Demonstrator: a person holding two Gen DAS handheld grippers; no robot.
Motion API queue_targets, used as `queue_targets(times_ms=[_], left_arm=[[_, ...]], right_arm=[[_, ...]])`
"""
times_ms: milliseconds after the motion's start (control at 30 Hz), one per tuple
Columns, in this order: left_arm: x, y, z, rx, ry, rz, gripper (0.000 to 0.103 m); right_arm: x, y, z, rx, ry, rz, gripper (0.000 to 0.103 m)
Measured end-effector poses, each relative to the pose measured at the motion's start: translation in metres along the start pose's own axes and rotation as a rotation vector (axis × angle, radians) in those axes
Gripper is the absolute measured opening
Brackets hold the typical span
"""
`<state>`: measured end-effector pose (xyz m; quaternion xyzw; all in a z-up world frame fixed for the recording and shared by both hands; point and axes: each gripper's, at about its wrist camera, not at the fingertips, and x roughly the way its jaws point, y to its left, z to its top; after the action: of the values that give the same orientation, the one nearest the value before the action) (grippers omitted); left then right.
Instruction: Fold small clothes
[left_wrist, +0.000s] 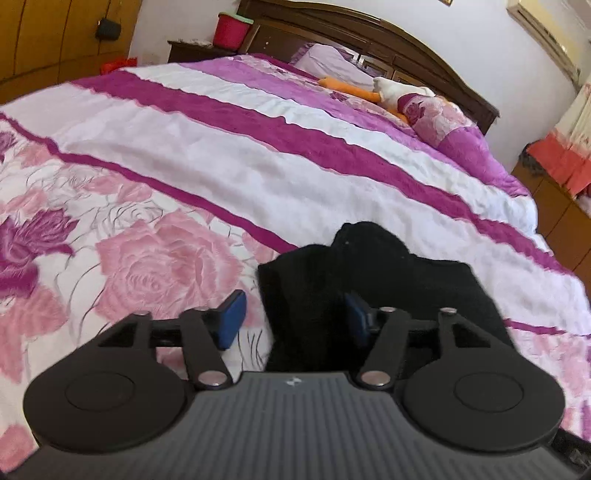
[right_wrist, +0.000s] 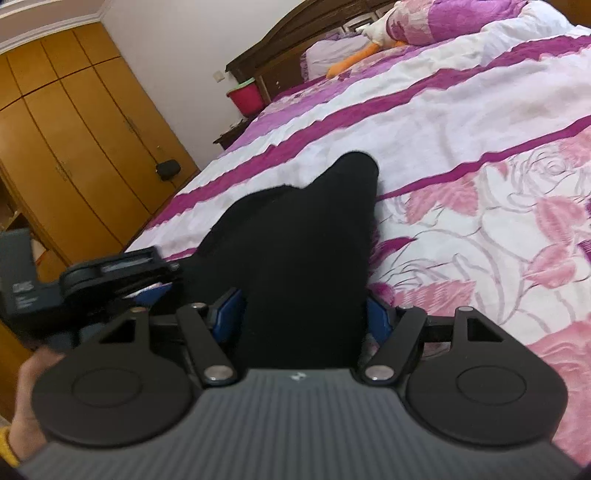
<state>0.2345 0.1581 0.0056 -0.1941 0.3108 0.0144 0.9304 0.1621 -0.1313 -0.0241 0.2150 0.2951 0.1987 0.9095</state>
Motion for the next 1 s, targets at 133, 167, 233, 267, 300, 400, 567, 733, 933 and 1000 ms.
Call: queue_targets(times_ms=[133,167,233,267,300,400,567,733,933,1000], left_arm=[[-0.017,0.007,-0.005,-0.040,0.057,-0.079,0.078],[-0.019,0.009,-0.007,-0.046,0.073,-0.098,0.081],[-0.021,0.009,-0.014,-0.048,0.104,-0.130,0.085],[-0.022,0.009,-0.017,-0.046,0.117,-0.138,0.086],[-0.020,0.008,-0.020,-0.043,0.127,-0.138,0.087],[-0.017,0.007,-0.029,-0.026,0.129,-0.133,0.089],[-0.009,0.007,-0.032,0.004,0.134,-0.140,0.090],[-0.003,0.005,-0.033,0.025,0.140,-0.132,0.091],[-0.001,0.004,-0.034,0.042,0.130,-0.131,0.092],[-0.001,0.003,-0.034,0.047,0.129,-0.133,0.092]], right_arm=[[-0.014,-0.004,0.004,-0.012,-0.052,-0.019,0.072],[-0.016,-0.006,0.005,-0.011,-0.059,-0.023,0.072],[-0.021,-0.010,0.009,-0.001,-0.068,-0.024,0.072],[-0.023,-0.013,0.010,0.009,-0.070,-0.022,0.072],[-0.022,-0.016,0.012,0.018,-0.066,-0.022,0.073],[-0.017,-0.024,0.013,0.045,-0.042,-0.019,0.074],[-0.003,-0.031,0.009,0.081,-0.005,0.032,0.074],[0.006,-0.032,0.005,0.038,-0.002,0.055,0.074],[0.014,-0.034,0.008,0.039,0.013,0.081,0.074],[0.017,-0.033,0.008,0.038,0.013,0.087,0.074]])
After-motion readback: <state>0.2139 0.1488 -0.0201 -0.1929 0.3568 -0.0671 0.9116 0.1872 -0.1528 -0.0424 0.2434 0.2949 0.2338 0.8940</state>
